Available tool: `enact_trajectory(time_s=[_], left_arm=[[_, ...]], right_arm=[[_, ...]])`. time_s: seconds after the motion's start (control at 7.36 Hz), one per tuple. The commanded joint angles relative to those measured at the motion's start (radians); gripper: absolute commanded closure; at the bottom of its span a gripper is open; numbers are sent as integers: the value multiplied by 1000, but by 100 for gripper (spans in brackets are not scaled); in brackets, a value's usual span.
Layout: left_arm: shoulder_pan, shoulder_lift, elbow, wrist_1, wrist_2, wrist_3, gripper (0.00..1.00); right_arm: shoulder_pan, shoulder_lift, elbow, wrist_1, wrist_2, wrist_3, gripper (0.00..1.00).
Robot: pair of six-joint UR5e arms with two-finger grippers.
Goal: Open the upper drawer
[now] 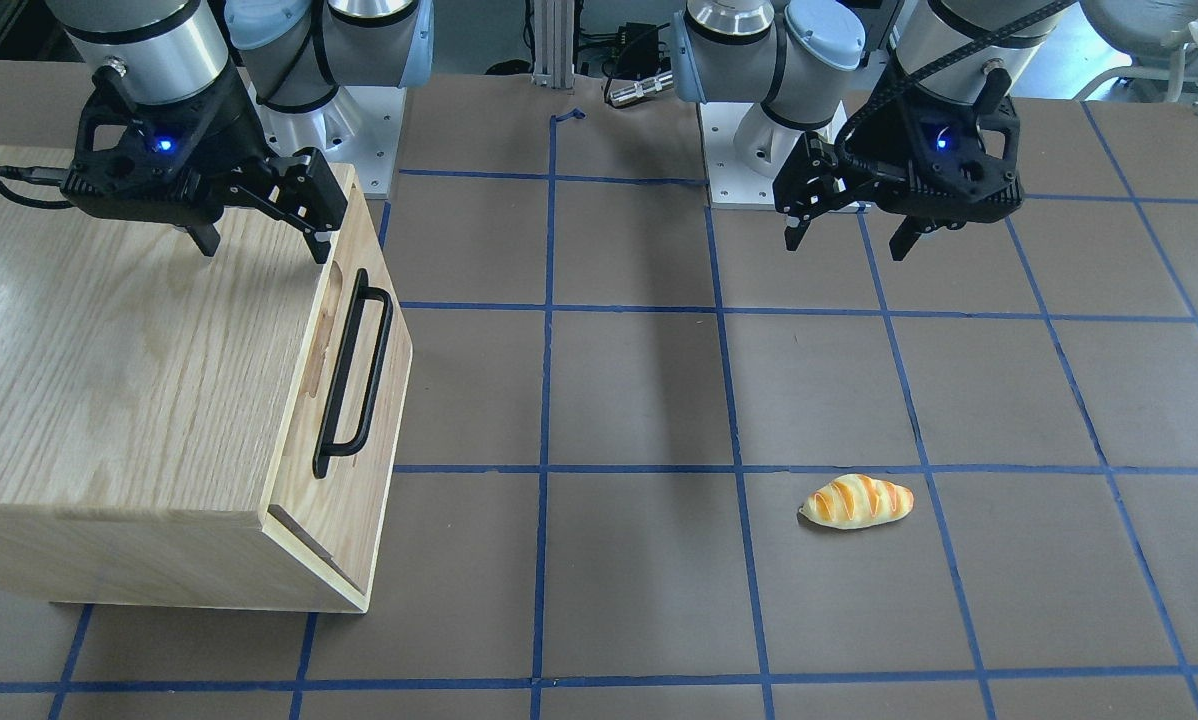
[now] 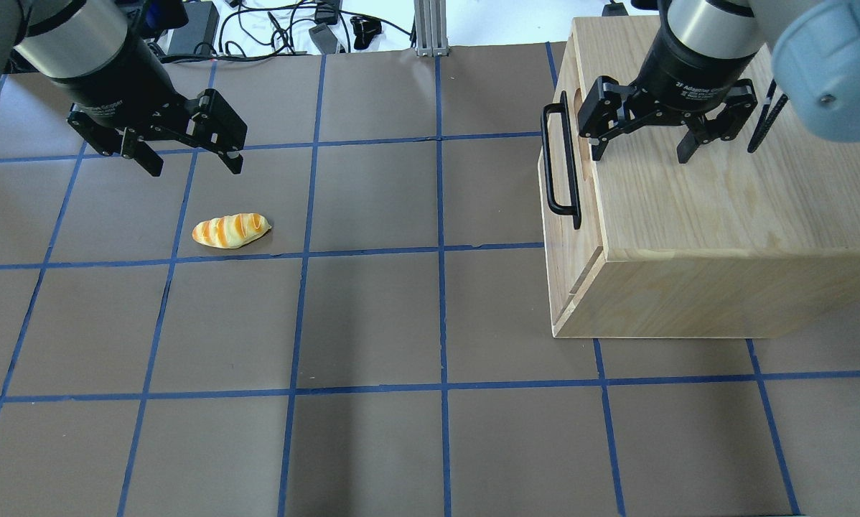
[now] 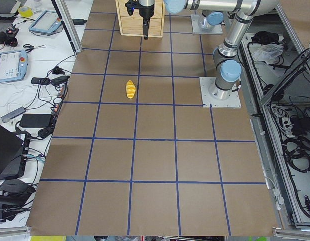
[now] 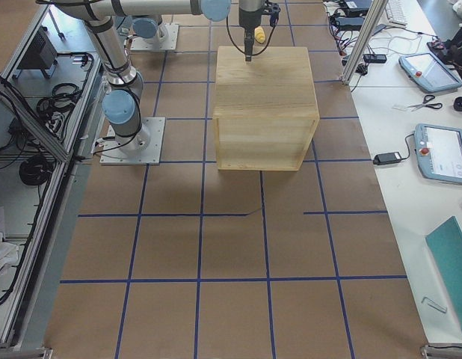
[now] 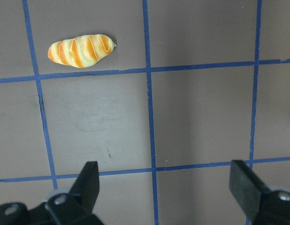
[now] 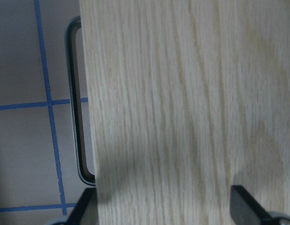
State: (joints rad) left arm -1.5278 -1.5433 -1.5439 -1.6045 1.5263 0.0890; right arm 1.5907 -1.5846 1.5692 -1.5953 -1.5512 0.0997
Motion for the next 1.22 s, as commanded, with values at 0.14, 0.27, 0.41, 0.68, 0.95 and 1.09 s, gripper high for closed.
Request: enact_trajectory(time_s=[0.14,0.27,0.41,0.68,0.95,1.09], left_arm=[[2,3,-1,0,2,0,0],[2,3,-2,-2,2,0,0],[2,3,-2,-2,2,0,0],[9,2,-1,-37,2,0,0],[15,-20,13,-31,0,0,0],[17,-32,14,-23,-15,-9,0]], right_arm=[[0,0,0,0,0,0,0],[0,0,0,0,0,0,0],[0,0,0,0,0,0,0],[0,0,0,0,-1,0,0],[0,0,0,0,-1,0,0],[0,0,0,0,-1,0,0]])
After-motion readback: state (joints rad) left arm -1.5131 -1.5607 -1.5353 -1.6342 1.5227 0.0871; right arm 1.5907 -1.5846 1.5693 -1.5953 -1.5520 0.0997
